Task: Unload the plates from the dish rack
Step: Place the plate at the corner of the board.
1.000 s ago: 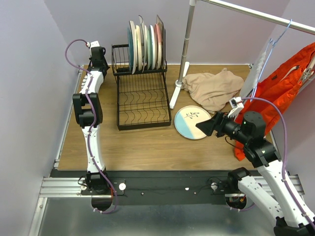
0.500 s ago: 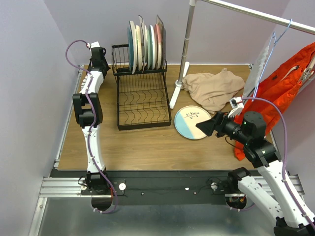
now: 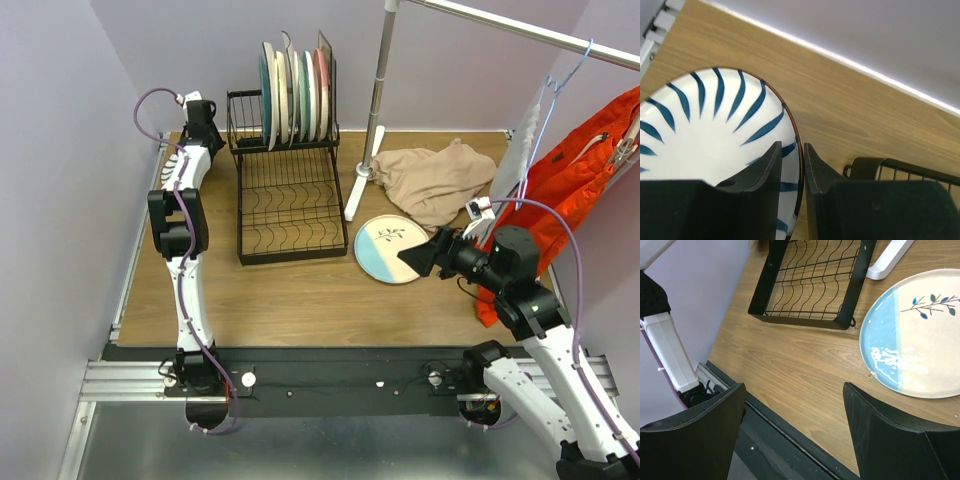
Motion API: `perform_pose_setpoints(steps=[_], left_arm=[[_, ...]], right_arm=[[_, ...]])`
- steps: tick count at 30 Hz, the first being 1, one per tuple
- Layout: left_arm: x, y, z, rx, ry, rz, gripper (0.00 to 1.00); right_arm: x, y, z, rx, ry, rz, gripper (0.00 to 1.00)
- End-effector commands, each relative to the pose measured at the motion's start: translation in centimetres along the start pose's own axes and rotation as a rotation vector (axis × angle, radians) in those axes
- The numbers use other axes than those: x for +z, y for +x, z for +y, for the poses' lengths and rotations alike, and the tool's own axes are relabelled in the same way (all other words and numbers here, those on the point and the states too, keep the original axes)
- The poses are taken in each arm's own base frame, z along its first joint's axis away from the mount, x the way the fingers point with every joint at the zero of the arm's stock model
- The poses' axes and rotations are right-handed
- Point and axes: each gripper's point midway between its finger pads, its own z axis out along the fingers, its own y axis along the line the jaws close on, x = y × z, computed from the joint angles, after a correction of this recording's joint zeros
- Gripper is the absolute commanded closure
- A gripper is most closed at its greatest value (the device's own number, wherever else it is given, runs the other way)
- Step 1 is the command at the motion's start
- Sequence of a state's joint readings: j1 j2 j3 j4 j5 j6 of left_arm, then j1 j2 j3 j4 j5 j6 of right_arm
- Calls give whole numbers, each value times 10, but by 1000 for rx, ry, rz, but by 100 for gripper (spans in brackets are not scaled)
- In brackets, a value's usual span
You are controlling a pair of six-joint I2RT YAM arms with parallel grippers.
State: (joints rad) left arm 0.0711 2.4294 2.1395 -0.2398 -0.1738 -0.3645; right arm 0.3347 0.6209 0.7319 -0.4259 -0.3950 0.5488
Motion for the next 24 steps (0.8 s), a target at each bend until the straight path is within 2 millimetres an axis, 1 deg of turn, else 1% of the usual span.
perform_pose_setpoints(steps=[1,3,7,15,17,18,21,24], left_arm=[[5,44,20,-58,-44,130,70],[6,47,21,-62,-44,135,69],[6,47,21,-65,-47,134,69],[3,34,18,-62,-33,112,69],[4,38,19,-78,-31,122,69],[5,43,20,-94,-22,138,68],[7,53,29,-142,-34,175,68],[6,54,33,-144,-49,186,68]], right_arm=[[-4,-5,10,-27,-37,-17,13],[-5,-6,11,-26,-40,-21,13],[-6,-8,12,-26,-42,-24,13],[-7,-7,12,-25,-38,-23,13],[-9,-10,14,-30,-40,-30,13],[-10,-10,14,-30,-41,-31,13],[-11,-10,15,-31,-41,-35,13],[-12,-9,16,-29,-41,-31,13]])
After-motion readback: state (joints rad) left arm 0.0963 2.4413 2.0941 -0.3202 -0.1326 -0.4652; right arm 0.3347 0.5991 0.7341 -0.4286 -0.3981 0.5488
